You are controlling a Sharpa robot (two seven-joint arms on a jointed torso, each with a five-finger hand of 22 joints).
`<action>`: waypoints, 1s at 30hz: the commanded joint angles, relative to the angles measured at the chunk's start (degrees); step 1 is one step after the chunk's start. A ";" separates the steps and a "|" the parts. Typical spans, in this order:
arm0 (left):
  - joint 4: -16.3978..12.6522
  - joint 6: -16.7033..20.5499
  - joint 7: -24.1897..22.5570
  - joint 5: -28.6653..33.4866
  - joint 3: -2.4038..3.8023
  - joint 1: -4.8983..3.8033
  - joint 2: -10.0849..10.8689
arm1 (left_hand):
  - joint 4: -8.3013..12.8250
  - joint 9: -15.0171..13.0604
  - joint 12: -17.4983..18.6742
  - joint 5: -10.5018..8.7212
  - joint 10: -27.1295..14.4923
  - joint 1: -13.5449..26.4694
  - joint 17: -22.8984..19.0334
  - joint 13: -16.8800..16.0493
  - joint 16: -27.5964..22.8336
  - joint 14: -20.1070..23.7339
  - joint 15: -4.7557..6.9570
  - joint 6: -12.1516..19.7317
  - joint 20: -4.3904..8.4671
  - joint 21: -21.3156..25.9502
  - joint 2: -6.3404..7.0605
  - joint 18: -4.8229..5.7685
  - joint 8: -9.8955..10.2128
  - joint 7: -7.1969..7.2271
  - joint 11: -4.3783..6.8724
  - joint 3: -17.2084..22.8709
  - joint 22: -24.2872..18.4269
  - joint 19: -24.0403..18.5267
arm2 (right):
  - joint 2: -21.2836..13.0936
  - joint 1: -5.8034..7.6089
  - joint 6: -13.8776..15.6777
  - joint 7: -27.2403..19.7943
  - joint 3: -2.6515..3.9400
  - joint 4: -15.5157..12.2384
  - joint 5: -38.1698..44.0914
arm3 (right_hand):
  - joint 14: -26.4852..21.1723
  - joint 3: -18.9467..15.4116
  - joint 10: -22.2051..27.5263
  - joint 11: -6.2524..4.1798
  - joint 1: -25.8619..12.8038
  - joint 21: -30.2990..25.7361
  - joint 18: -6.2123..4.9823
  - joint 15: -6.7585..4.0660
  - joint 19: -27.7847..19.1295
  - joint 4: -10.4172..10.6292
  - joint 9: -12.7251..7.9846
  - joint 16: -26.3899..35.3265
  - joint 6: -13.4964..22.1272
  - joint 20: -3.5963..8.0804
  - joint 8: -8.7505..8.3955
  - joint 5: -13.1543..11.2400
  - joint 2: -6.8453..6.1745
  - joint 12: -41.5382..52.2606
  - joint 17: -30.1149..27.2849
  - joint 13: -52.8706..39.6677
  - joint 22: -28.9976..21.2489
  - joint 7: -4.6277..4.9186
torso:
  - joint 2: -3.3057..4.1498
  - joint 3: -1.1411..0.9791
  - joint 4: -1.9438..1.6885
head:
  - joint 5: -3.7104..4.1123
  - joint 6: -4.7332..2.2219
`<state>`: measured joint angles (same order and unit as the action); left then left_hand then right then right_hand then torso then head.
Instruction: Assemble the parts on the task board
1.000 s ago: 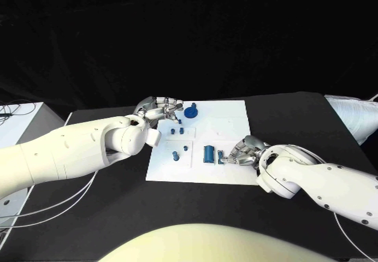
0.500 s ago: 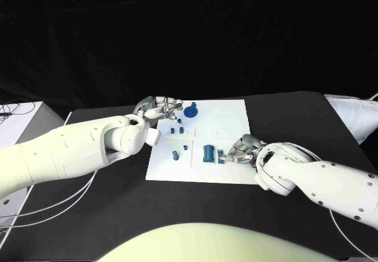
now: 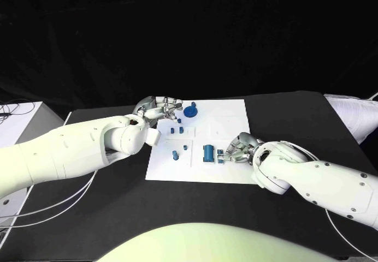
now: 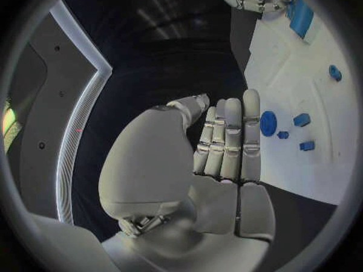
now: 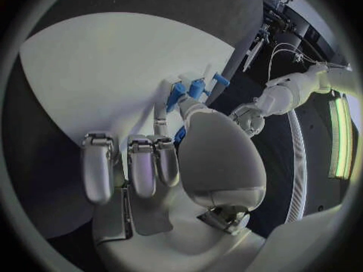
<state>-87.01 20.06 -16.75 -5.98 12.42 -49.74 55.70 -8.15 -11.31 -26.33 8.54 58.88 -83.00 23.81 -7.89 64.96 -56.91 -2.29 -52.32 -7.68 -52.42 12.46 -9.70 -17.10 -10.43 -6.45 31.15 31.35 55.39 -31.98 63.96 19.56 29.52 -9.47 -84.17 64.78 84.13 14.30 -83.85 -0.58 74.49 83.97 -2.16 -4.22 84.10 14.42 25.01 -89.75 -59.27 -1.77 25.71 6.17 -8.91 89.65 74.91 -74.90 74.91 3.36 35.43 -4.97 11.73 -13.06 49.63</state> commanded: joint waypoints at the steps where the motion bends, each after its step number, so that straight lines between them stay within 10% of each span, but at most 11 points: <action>1: -0.07 -0.77 -0.39 -0.15 0.05 -0.01 -0.12 | -0.08 -0.10 -0.39 0.26 -0.38 0.10 0.08 -0.05 -0.16 0.38 -0.09 0.35 -0.10 0.18 0.00 -0.90 -0.11 -0.01 0.11 0.09 -0.05 0.23 | 0.07 -0.62 0.80 1.95 -0.41 1.02 4.34 | 5.87 0.35 -6.15 -0.44 0.79 0.15 1.07 -0.42 5.12 0.09 -0.07 -0.25 -0.40 0.39 0.11 -0.20 0.15 0.35 15.09 -15.10 13.61 -0.28 | 0.04 -0.02 -0.03 | 0.02 -0.07; 21: -0.04 -0.82 -0.41 -0.15 0.05 -0.01 -0.18 | -0.10 -0.11 -0.44 0.25 -0.39 0.08 0.09 -0.07 -0.17 0.39 -0.09 0.34 -0.09 0.21 0.01 -0.90 -0.14 -0.02 0.10 0.11 -0.07 0.27 | -1.29 -0.82 5.45 -1.59 -0.39 -0.04 4.02 | 5.87 0.13 -6.15 -0.24 -1.60 0.09 1.06 -0.35 5.12 1.99 -0.27 -0.25 -0.18 0.48 0.00 -0.25 -0.96 0.35 15.09 -15.10 13.60 0.04 | -0.02 -0.03 0.02 | -0.07 -0.27; 30: 0.93 -1.18 -1.28 0.18 0.05 -0.01 -0.61 | -0.36 -0.11 -0.49 0.18 -0.48 0.41 0.12 -0.10 -0.16 0.40 -0.15 0.41 -0.12 0.31 0.18 -0.87 -0.13 -0.05 0.05 -0.04 -0.13 0.29 | -5.60 -0.75 16.01 -22.35 -0.01 -2.14 -8.96 | 5.87 -2.31 -5.69 1.50 -3.13 -3.10 0.53 1.08 4.59 2.08 -1.17 -0.25 4.01 -0.49 -2.39 -0.45 -1.12 -0.38 15.09 -14.74 12.80 2.03 | -0.40 0.16 0.55 | -0.30 -1.49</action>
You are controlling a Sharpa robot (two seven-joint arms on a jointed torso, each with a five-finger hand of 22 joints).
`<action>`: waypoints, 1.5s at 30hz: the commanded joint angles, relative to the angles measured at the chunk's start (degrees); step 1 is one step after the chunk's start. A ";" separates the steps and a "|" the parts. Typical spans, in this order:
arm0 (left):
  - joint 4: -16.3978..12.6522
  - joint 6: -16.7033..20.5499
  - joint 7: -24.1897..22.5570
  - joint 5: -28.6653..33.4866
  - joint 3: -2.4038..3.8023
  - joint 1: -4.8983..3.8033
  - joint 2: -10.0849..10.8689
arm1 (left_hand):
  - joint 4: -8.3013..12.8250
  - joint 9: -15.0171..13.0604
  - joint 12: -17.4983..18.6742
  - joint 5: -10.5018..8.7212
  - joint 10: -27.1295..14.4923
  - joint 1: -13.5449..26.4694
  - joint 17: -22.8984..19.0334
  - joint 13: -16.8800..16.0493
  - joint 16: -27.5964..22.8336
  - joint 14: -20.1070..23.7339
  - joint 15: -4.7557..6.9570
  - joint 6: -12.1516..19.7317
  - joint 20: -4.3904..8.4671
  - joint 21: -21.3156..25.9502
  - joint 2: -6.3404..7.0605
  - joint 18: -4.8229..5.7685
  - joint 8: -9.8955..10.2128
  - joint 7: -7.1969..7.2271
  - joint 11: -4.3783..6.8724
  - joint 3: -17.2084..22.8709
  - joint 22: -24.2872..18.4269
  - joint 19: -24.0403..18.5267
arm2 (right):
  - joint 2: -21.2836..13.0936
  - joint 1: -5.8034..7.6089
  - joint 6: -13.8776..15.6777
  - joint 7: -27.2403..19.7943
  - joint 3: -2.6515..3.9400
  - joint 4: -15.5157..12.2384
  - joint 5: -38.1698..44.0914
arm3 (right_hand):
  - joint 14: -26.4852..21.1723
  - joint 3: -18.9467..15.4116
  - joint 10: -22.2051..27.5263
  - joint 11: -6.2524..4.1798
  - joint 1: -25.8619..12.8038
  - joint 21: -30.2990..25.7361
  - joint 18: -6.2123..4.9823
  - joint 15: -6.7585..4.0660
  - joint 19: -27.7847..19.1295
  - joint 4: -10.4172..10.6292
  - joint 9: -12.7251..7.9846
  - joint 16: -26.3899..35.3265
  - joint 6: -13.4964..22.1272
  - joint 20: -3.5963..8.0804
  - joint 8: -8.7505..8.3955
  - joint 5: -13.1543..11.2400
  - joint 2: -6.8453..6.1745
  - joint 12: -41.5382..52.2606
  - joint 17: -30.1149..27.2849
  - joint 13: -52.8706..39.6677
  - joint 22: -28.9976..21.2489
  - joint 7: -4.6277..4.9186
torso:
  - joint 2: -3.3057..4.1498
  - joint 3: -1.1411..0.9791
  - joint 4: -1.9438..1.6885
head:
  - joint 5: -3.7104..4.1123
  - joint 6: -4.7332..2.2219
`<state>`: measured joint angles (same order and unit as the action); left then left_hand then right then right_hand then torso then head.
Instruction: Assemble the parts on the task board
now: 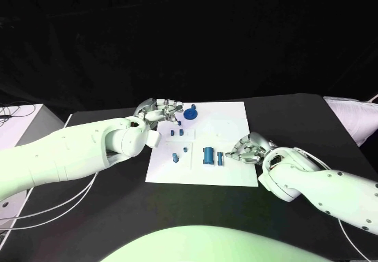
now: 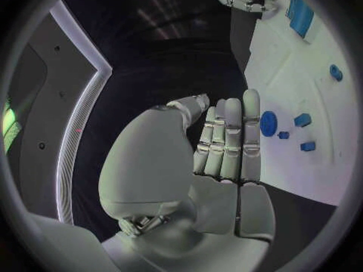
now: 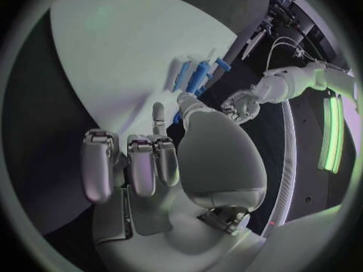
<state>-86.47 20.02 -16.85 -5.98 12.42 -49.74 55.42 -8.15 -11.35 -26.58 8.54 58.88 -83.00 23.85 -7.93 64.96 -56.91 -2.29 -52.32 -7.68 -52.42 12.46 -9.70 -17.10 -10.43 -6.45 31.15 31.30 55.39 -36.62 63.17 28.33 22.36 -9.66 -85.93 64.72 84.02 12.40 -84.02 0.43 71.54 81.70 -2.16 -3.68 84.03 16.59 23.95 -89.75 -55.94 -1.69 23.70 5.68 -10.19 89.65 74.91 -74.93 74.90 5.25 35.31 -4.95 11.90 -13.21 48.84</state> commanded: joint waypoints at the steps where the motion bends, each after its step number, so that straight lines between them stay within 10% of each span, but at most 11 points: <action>1: 0.68 -1.20 -1.36 0.25 0.05 -0.01 -0.50 | -0.48 -0.07 -0.26 0.16 -0.51 0.54 0.09 -0.07 -0.16 0.41 -0.17 0.43 -0.14 0.37 0.25 -0.86 -0.13 -0.04 0.04 -0.11 -0.11 0.29 | -1.41 0.05 7.87 -18.44 0.24 -0.32 -11.02 | 5.98 -0.45 -4.55 0.74 0.31 -2.34 0.26 0.77 4.41 -0.23 -0.20 -0.25 1.21 -0.77 -0.70 0.00 0.33 -1.84 15.09 -13.97 12.43 0.40 | -0.38 0.17 0.53 | -0.22 -0.86; 25: 18.32 -5.90 -10.27 2.88 0.24 -0.01 -11.72 | -2.69 -0.24 20.12 -0.08 1.62 -0.38 -11.82 4.25 -42.64 9.95 -6.43 1.60 -7.60 33.56 0.78 -0.78 2.47 0.86 -3.54 0.14 -19.78 -10.21 | -4.23 0.28 0.41 -46.67 3.83 16.10 -53.48 | -22.94 17.52 23.84 7.01 7.34 -78.13 -8.32 8.15 -21.43 -6.58 -5.51 69.91 6.17 -8.71 -6.47 2.07 -2.61 -77.58 -42.90 57.14 -42.66 5.62 | -4.84 -0.09 4.63 | -2.67 -9.03; 26: 17.67 -3.67 -6.90 1.66 0.15 0.01 -11.40 | 8.15 11.35 26.58 -8.54 -16.78 24.84 -23.85 7.93 -64.96 56.91 2.29 52.32 7.68 52.42 -12.46 9.70 17.10 10.43 6.45 -31.15 -31.30 -55.39 | -4.49 0.24 4.00 -42.21 3.78 15.68 -47.26 | -41.25 -12.40 42.15 -0.43 -15.86 -81.70 2.16 3.68 -39.75 -16.59 -23.95 89.75 55.94 1.69 -23.70 -5.68 10.19 -89.65 -74.91 74.93 -74.90 -5.25 | -4.21 0.16 4.09 | -2.53 -8.69; 28: 17.50 -3.45 -6.95 1.69 0.05 -0.08 -11.39 | 8.15 11.35 26.58 -8.54 -17.57 26.17 -23.85 7.93 -64.96 56.91 2.29 52.32 7.68 52.42 -12.46 9.70 17.10 10.43 6.45 -31.15 -31.30 -55.39 | -4.53 0.20 4.13 -42.32 3.85 15.46 -47.46 | -42.64 -12.40 43.05 -0.43 -17.99 -81.70 2.16 3.68 -41.68 -16.59 -23.95 89.75 55.94 1.69 -23.70 -5.68 10.19 -89.65 -74.91 74.93 -74.90 -5.25 | -4.21 0.20 3.97 | -2.42 -8.73; 29: 17.28 -3.17 -7.01 1.73 -0.08 -0.18 -11.39 | 8.15 11.35 26.58 -8.54 -58.88 28.67 -23.85 7.93 -64.96 56.91 2.29 52.32 7.68 52.42 -12.46 9.70 17.10 10.43 6.45 -31.15 -31.30 -55.39 | -4.58 0.15 4.30 -42.46 3.93 15.18 -47.70 | -84.02 -12.40 84.02 -0.43 -20.52 -81.70 2.16 3.68 -43.69 -16.59 -23.95 89.75 55.94 1.69 -23.70 -5.68 10.19 -89.65 -74.91 74.93 -74.90 -5.25 | -4.21 0.24 3.83 | -2.28 -8.78; 30: 16.97 -2.76 -7.10 1.80 -0.26 -0.33 -11.38 | 8.15 11.35 26.58 -8.54 -58.88 30.64 -23.85 7.93 -64.96 56.91 2.29 52.32 7.68 52.42 -12.46 9.70 17.10 10.43 6.45 -31.15 -31.30 -55.39 | -4.65 0.09 4.54 -42.67 4.05 14.77 -48.06 | -84.02 -12.40 84.02 -0.43 -22.37 -81.70 2.16 3.68 -84.03 -16.59 -23.95 89.75 55.94 1.69 -23.70 -5.68 10.19 -89.65 -74.91 74.93 -74.90 -5.25 | -4.21 0.30 3.63 | -2.08 -8.86; 34: 14.54 0.43 -7.79 2.29 -1.71 -1.53 -11.30 | 8.15 11.35 26.58 -8.54 -58.88 38.70 -23.85 7.93 -64.96 56.91 2.29 52.32 7.68 52.42 -12.46 9.70 17.10 10.43 6.45 -31.15 -31.30 -55.39 | -5.23 -0.44 6.46 -44.28 5.00 11.58 -50.89 | -84.02 -12.40 84.02 -0.43 -29.90 -81.70 2.16 3.68 -84.03 -16.59 -23.95 89.75 55.94 1.69 -23.70 -5.68 10.19 -89.65 -74.91 74.93 -74.90 -5.25 | -4.20 0.78 2.03 | -0.50 -9.43; 35: 13.76 1.46 -8.02 2.45 -2.17 -1.92 -11.28 | 8.15 11.35 26.58 -8.54 -58.88 40.85 -23.85 7.93 -64.96 56.91 2.29 52.32 7.68 52.42 -12.46 9.70 17.10 10.43 6.45 -31.15 -31.30 -55.39 | -5.42 -0.61 7.07 -44.80 5.31 10.55 -51.80 | -84.02 -12.40 84.02 -0.43 -71.54 -81.70 2.16 3.68 -84.03 -16.59 -23.95 89.75 55.94 1.69 -23.70 -5.68 10.19 -89.65 -74.91 74.93 -74.90 -5.25 | -4.20 0.93 1.52 | 0.00 -9.62; 36: 12.89 2.60 -8.27 2.63 -2.69 -2.35 -11.25 | 8.15 11.35 26.58 -8.54 -58.88 42.41 -23.85 7.93 -64.96 56.91 2.29 52.32 7.68 52.42 -12.46 9.70 17.10 10.43 6.45 -31.15 -31.30 -55.39 | -5.63 -0.80 7.77 -45.39 5.66 9.38 -52.84 | -84.02 -12.40 84.02 -0.43 -71.54 -81.70 2.16 3.68 -84.03 -16.59 -23.95 89.75 55.94 1.69 -23.70 -5.68 10.19 -89.65 -74.91 74.93 -74.90 -5.25 | -4.19 1.11 0.93 | 0.58 -9.83; 37: 11.91 3.88 -8.54 2.83 -3.27 -2.83 -11.22 | 8.15 11.35 26.58 -8.54 -58.88 83.00 -23.85 7.93 -64.96 56.91 2.29 52.32 7.68 52.42 -12.46 9.70 17.10 10.43 6.45 -31.15 -31.30 -55.39 | -5.86 -1.01 8.52 -46.02 6.03 8.13 -53.96 | -84.02 -12.40 84.02 -0.43 -71.54 -81.70 2.16 3.68 -84.03 -16.59 -23.95 89.75 55.94 1.69 -23.70 -5.68 10.19 -89.65 -74.91 74.93 -74.90 -5.25 | -4.19 1.30 0.31 | 1.20 -10.06; 45: 1.99 16.92 -11.38 4.86 -9.17 -7.73 -10.91 | 8.15 11.35 26.58 -8.54 -58.88 83.00 -23.85 7.93 -64.96 56.91 2.29 52.32 7.68 52.42 -12.46 9.70 17.10 10.43 6.45 -31.15 -31.30 -55.39 | -7.66 -2.64 14.43 -51.01 8.98 -1.76 -62.72 | -84.02 -12.40 84.02 -0.43 -71.54 -81.70 2.16 3.68 -84.03 -16.59 -23.95 89.75 55.94 1.69 -23.70 -5.68 10.19 -89.65 -74.91 74.93 -74.90 -5.25 | -4.16 3.38 -6.67 | 8.06 -12.57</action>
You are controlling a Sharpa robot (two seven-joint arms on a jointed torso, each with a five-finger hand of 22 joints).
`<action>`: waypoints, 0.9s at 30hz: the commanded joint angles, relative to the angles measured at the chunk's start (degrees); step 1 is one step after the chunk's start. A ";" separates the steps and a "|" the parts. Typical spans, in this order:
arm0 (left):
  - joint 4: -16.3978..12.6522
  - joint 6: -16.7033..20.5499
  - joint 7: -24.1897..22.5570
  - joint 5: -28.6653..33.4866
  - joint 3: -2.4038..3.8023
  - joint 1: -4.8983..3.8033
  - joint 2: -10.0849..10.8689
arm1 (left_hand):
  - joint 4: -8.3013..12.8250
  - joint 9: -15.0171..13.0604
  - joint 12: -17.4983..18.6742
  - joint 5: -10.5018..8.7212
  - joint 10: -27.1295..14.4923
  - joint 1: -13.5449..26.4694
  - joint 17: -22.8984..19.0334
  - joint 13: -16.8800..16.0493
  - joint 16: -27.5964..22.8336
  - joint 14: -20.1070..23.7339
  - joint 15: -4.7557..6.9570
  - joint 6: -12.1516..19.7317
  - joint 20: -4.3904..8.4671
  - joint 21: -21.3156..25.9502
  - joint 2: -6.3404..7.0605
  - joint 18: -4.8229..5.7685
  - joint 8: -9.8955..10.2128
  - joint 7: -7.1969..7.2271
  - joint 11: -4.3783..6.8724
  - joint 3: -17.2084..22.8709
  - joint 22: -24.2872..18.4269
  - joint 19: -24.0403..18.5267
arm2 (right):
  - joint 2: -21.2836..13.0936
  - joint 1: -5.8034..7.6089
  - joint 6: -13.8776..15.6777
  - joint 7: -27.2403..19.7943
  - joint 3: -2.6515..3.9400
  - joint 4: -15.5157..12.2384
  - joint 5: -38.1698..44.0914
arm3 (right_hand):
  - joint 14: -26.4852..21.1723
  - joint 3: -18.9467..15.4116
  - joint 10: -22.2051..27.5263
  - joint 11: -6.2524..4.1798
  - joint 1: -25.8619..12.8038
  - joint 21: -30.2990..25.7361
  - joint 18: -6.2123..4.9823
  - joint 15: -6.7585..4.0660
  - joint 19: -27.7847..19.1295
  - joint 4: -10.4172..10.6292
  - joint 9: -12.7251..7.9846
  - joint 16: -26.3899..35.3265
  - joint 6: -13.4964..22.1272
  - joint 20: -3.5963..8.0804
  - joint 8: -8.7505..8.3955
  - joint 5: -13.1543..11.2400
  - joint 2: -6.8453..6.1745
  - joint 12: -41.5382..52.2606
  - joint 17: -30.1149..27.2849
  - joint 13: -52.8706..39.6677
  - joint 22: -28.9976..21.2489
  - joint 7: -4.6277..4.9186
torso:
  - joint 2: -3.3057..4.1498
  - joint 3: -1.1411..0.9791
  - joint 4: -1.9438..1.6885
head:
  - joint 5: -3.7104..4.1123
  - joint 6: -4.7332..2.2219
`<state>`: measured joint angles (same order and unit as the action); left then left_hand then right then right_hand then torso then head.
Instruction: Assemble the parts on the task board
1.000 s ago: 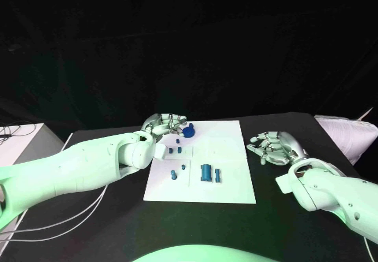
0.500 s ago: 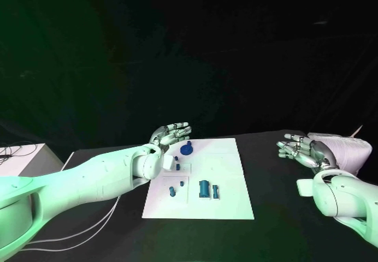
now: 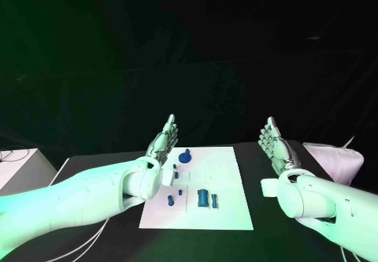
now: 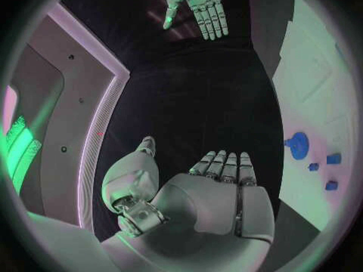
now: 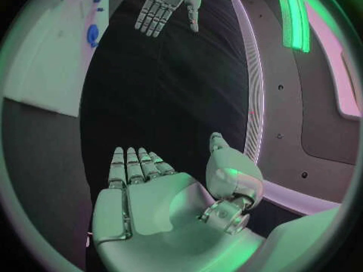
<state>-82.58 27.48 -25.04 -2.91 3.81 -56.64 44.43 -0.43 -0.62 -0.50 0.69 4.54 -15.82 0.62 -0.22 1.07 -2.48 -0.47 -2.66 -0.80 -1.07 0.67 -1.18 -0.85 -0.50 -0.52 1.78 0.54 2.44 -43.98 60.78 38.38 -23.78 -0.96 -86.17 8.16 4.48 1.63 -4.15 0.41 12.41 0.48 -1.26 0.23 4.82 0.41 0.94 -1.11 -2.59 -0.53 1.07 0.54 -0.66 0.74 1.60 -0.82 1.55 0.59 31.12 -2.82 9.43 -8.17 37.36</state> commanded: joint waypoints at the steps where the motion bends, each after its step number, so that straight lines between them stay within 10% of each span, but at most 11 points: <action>1: -2.83 10.66 -3.46 1.98 -1.10 -1.28 0.12 | 0.43 0.62 0.50 -0.69 -4.54 15.82 -0.62 0.22 -1.07 2.48 0.47 2.66 0.80 1.07 -0.67 1.18 0.85 0.50 0.52 -1.78 -0.54 -2.44 | -0.42 -0.36 4.77 -5.20 0.48 -2.17 -6.73 | -4.48 -1.63 4.15 -0.41 -12.41 -0.48 1.26 -0.23 -4.82 -0.41 -0.94 1.11 2.59 0.53 -1.07 -0.54 0.66 -0.74 -1.60 0.82 -1.55 -0.59 | 0.03 1.48 -4.93 | 3.74 -1.36; 5: -5.96 14.78 -4.35 2.62 -2.96 -2.82 0.21 | 0.43 0.62 0.50 -0.69 -4.54 15.82 -0.62 0.22 -1.07 2.48 0.47 2.66 0.80 1.07 -0.67 1.18 0.85 0.50 0.52 -1.78 -0.54 -2.44 | -0.71 -0.62 5.71 -5.99 0.95 -3.75 -8.13 | -4.48 -1.63 4.15 -0.41 -12.41 -0.48 1.26 -0.23 -4.82 -0.41 -0.94 1.11 2.59 0.53 -1.07 -0.54 0.66 -0.74 -1.60 0.82 -1.55 -0.59 | 0.05 2.27 -7.59 | 6.36 -2.32; 11: -7.38 16.64 -4.76 2.91 -3.81 -3.52 0.26 | 0.43 0.62 0.50 -0.69 -4.54 15.82 -0.62 0.22 -1.07 2.48 0.47 2.66 0.80 1.07 -0.67 1.18 0.85 0.50 0.52 -1.78 -0.54 -2.44 | -0.72 -0.62 5.74 -6.01 0.96 -3.79 -8.16 | -4.48 -1.63 4.15 -0.41 -12.41 -0.48 1.26 -0.23 -4.82 -0.41 -0.94 1.11 2.59 0.53 -1.07 -0.54 0.66 -0.74 -1.60 0.82 -1.55 -0.59 | 0.06 2.80 -9.36 | 8.10 -2.96; 27: -7.38 16.64 -4.76 2.91 -3.81 -3.52 0.26 | 0.43 0.62 0.50 -0.69 -4.54 15.82 -0.62 0.22 -1.07 2.48 0.47 2.66 0.80 1.07 -0.67 1.18 0.85 0.50 0.52 -1.78 -0.54 -2.44 | -0.72 -0.62 5.74 -6.01 0.96 -3.79 -8.16 | -4.48 -1.63 4.15 -0.41 -12.41 -0.48 1.26 -0.23 -4.82 -0.41 -0.94 1.11 2.59 0.53 -1.07 -0.54 0.66 -0.74 -1.60 0.82 -1.55 -0.59 | 0.06 2.82 -9.43 | 8.17 -2.98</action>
<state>-89.80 43.53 -28.54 -0.03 -0.04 -60.05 44.77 0.00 -0.05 -0.37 0.20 0.22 -0.37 0.05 -0.05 0.38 -0.21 -0.02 -0.31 -0.01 -0.20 -0.05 -1.19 -0.19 0.00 -0.01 0.24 0.05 0.21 -44.67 60.19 44.12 -28.55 -0.03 -89.87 -0.07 0.29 0.32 -0.30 0.00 0.15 0.27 -0.38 -0.02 0.27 -0.07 0.06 -0.14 -0.20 -0.02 0.19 0.30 0.15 0.20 0.06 -0.05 0.05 0.00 31.18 -0.02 0.03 0.01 34.38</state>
